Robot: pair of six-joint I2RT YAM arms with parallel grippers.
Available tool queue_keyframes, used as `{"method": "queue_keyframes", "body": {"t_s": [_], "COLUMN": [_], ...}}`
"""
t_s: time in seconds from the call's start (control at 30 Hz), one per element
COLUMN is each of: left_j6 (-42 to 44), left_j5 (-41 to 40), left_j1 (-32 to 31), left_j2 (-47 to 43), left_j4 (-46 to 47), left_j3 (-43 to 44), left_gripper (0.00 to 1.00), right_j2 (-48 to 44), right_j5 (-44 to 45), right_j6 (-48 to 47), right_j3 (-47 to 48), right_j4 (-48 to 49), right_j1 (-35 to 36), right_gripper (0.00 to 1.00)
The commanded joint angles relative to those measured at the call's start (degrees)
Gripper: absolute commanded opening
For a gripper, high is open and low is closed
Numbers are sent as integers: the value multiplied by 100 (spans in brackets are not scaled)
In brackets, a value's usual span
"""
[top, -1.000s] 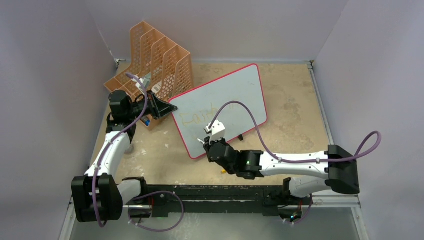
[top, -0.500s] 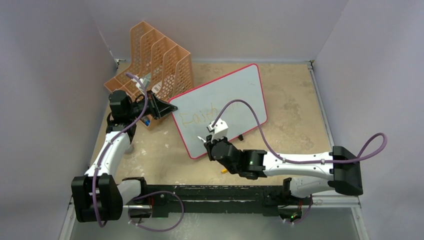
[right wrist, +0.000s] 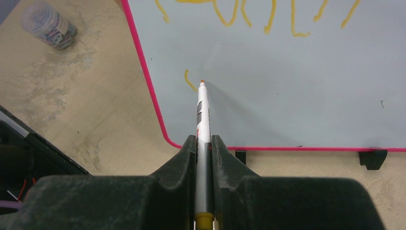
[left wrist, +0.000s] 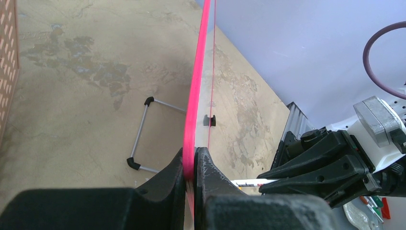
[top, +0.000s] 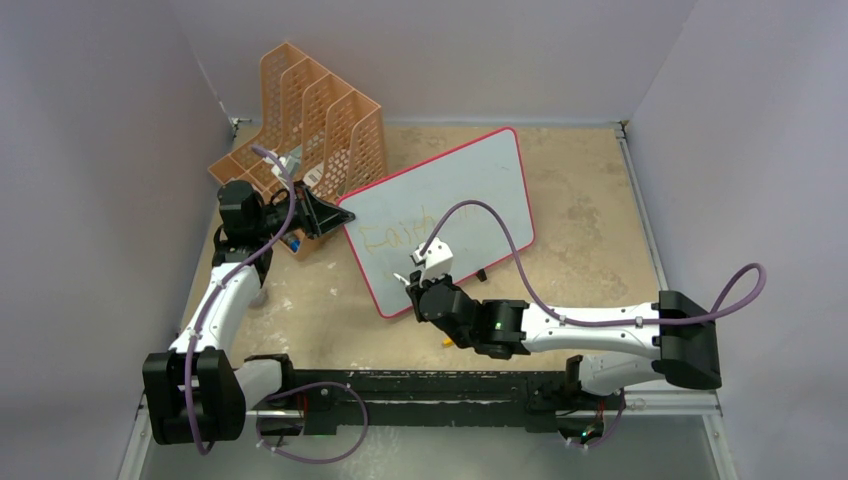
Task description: Write a sentence on the whiteboard
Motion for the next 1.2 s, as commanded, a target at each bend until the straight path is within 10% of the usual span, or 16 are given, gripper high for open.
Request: {"method": "queue_keyframes", "body": {"t_s": [0.0, 1.17], "left_j6": [404, 395], "left_j5": [-329, -323], "left_j1": [54, 54], "left_j2": [-31, -70], "left_j4": [347, 356], "left_j3": [49, 51], "left_gripper": [0, 0], "right_j2": [25, 361], "right_j5": [155, 240], "right_j6": [-75, 74], "right_j3": [239, 426], "right_j4": [291, -1], "right_j1": [-11, -14], "right_gripper": [0, 0]}}
